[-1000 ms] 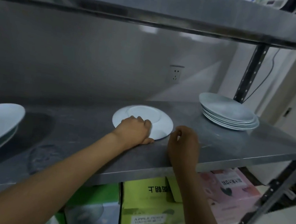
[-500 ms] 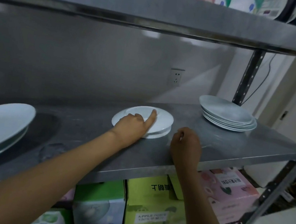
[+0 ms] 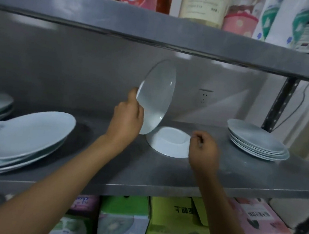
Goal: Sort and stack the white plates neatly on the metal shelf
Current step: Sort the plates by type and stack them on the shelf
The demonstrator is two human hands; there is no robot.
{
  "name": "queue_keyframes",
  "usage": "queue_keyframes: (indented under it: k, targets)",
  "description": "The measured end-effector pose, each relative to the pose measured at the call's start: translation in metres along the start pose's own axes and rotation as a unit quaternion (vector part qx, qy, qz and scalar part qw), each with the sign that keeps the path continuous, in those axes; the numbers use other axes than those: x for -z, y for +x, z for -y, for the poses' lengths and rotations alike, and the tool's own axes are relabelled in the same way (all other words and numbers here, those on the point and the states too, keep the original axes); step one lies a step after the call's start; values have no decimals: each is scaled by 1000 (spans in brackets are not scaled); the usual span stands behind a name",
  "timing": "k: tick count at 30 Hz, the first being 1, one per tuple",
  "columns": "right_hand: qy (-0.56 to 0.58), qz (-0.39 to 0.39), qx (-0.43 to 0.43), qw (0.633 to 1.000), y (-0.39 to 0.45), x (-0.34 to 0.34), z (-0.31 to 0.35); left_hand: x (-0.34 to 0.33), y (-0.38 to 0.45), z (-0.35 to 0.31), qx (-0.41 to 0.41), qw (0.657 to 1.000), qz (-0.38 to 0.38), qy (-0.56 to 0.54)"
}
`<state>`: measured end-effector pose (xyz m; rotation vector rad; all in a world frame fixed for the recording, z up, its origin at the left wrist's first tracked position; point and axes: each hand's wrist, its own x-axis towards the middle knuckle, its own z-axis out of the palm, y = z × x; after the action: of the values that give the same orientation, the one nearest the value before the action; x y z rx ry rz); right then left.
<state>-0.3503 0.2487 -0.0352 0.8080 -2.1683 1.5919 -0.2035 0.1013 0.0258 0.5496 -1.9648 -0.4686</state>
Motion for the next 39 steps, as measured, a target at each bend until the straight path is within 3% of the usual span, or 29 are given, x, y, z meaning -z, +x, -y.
queue_keyframes:
  k: [3, 7, 10, 13, 20, 23, 26, 32, 39]
  targets:
    - [82, 67, -66, 992, -4, -23, 37, 27, 0, -1, 115, 986, -37, -119]
    - [49, 194, -134, 971, -6, -54, 73, 62, -4, 14, 217, 942, -56, -249]
    - [159, 221, -110, 956, -13, -76, 103, 97, -10, 29, 231, 931, -97, -266]
    - [279, 281, -138, 908, -22, -97, 135, 138, -15, 43, 235, 927, -125, -264]
    - [325, 376, -166, 851, -50, -172, 215, 228, -20, 84, 264, 909, -193, -259]
    - [316, 399, -181, 841, -60, -212, 250, 269, -25, 117, 285, 908, -230, -204]
    - [289, 388, -181, 856, -69, -251, 283, 300, -38, 148, 283, 918, -249, -121]
    - [206, 408, -157, 875, -85, -328, 333, 337, -64, 191, 265, 934, -240, -10]
    - [41, 471, -91, 876, -99, -397, 351, 356, -73, 238, 269, 935, -231, 24]
